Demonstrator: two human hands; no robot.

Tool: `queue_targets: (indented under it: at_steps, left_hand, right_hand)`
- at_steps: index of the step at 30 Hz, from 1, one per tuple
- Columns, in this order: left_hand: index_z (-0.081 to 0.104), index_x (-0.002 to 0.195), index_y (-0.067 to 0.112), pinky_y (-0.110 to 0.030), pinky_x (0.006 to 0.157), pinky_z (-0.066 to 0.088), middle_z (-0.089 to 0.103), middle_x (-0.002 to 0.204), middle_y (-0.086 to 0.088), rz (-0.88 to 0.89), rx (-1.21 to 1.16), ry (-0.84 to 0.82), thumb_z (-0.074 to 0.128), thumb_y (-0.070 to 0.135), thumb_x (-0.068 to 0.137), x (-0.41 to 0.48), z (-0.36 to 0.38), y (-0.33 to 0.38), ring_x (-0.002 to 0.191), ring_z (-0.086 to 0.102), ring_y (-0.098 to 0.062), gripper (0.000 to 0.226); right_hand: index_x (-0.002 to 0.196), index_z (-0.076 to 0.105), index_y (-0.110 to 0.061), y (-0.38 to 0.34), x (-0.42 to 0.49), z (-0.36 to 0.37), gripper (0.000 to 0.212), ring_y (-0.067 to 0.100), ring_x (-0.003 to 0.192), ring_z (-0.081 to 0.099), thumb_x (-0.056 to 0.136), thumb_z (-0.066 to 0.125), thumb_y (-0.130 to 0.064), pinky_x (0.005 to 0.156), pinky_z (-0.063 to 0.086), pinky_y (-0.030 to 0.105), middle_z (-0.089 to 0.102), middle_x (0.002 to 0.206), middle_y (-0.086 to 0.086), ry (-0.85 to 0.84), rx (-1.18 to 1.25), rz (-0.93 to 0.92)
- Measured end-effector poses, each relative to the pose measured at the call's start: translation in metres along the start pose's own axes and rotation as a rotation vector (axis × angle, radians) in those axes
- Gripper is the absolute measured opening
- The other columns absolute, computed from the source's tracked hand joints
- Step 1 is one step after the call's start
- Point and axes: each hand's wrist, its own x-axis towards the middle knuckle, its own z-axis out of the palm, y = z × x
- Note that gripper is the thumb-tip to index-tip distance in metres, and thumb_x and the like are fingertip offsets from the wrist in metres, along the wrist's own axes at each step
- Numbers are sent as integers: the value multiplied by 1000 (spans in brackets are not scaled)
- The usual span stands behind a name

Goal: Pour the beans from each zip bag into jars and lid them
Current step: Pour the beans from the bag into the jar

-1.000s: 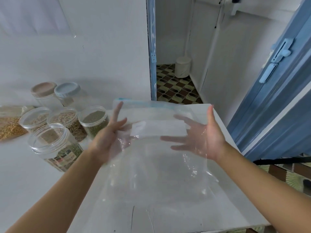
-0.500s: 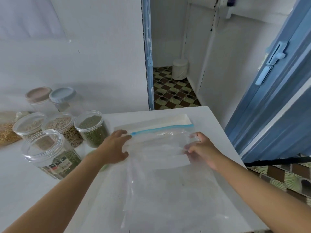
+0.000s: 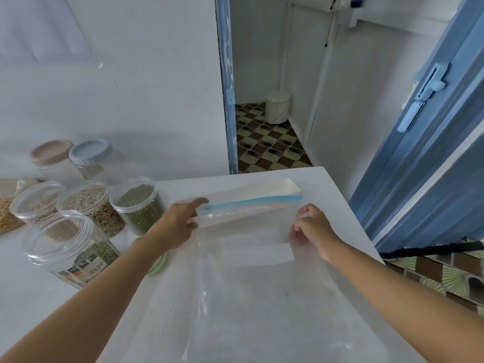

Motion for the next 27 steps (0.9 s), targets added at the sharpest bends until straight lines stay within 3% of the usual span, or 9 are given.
queue_targets:
  at_steps: [3, 6, 9, 13, 17, 21, 24, 27]
  left_hand:
    - [55, 134, 22, -27, 75, 41, 58, 81, 3, 101, -19, 163, 70, -8, 85, 6, -25, 9, 75, 55, -17, 59]
    - [57, 134, 16, -19, 70, 38, 60, 79, 0, 153, 9, 265, 72, -10, 83, 13, -52, 17, 71, 56, -20, 59]
    - [56, 136, 13, -22, 72, 38, 60, 78, 0, 187, 46, 330, 72, -12, 82, 16, -72, 18, 71, 55, -23, 61]
    - [71, 115, 7, -23, 72, 39, 68, 86, -4, 256, 82, 427, 72, -16, 81, 14, -89, 21, 75, 63, -28, 41]
    - [74, 109, 4, -21, 73, 41, 72, 93, -9, 293, 89, 399, 73, -13, 83, 13, -88, 22, 79, 66, -28, 31]
    - [74, 109, 9, -36, 71, 52, 70, 91, -5, 291, 56, 327, 72, -12, 84, 5, -70, 15, 78, 66, -27, 32]
    - [74, 107, 11, -32, 70, 48, 68, 90, -1, 275, 31, 295, 71, -13, 83, -1, -52, 10, 76, 64, -24, 34]
    - [75, 108, 13, -34, 70, 51, 68, 90, 1, 257, -7, 235, 71, -13, 83, -5, -34, 8, 77, 64, -22, 36]
  right_hand:
    - [101, 55, -13, 4, 4, 2, 12, 24, 68, 60, 90, 50, -9, 62, 53, 36, 64, 79, 15, 57, 91, -71]
    - [96, 54, -11, 6, 5, 6, 6, 23, 60, 55, 91, 54, -14, 56, 45, 32, 61, 67, 10, 76, 89, -102]
    - [98, 54, -11, 10, 7, 9, 8, 24, 60, 58, 90, 55, -11, 54, 44, 30, 65, 70, 13, 55, -77, -166]
    - [103, 52, -16, 13, 17, 13, 7, 21, 64, 62, 97, 56, -15, 55, 42, 27, 67, 78, 10, 81, -296, -286]
    - [105, 50, -15, 4, 30, 20, 7, 23, 70, 63, 101, 55, -17, 59, 43, 29, 65, 85, 8, 109, -343, -368]
    - [106, 49, -15, -5, 43, 26, 9, 27, 77, 61, 100, 56, -17, 63, 43, 32, 65, 86, 6, 128, -385, -416]
    - [114, 50, -14, -6, 48, 30, 17, 26, 83, 63, 101, 58, -22, 68, 48, 33, 63, 95, 2, 168, -477, -456]
    - [101, 53, -13, 0, 49, 33, 15, 20, 84, 59, 99, 64, -22, 66, 42, 24, 57, 88, -3, 213, -459, -447]
